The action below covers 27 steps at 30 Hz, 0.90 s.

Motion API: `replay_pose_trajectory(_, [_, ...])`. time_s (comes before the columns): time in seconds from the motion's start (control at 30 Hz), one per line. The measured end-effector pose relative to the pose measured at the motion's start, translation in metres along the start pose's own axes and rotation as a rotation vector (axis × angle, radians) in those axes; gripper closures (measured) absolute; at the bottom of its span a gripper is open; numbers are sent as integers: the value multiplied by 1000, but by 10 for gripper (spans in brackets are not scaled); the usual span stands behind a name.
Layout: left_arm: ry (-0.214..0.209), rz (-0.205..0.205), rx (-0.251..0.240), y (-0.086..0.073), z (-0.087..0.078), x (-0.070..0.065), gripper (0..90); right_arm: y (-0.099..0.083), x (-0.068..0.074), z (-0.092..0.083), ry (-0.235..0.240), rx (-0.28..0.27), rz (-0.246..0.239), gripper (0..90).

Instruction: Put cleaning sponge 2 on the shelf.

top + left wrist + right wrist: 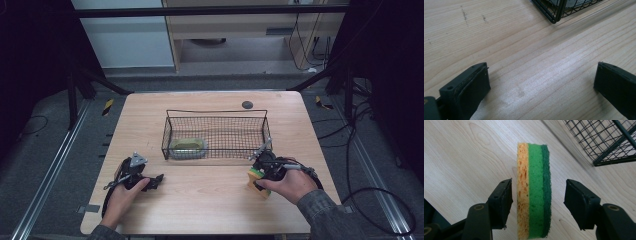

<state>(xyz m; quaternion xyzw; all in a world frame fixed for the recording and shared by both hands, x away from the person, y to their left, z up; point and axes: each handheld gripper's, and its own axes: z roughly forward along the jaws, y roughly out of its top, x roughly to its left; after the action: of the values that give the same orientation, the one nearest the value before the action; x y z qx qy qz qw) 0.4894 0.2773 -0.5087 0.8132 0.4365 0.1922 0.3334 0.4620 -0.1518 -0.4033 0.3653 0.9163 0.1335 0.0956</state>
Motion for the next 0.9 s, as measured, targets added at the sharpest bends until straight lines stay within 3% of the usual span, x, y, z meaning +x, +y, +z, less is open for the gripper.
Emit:
replay_pose_trajectory(0.27, [-1, 2, -1, 0, 0, 0, 0, 2, -3, 9, 42, 38, 7, 460])
replay_pose_trajectory(0.5, [0, 3, -1, 0, 0, 0, 0, 4, -3, 12, 62, 46, 6, 629])
replay_pose_trajectory(0.73, [-1, 2, -1, 0, 0, 0, 0, 3, -3, 9, 71, 33, 4, 642])
replay_pose_trajectory(0.9, [0, 2, -1, 0, 0, 0, 0, 3, -7, -5, 58, -3, 18, 644])
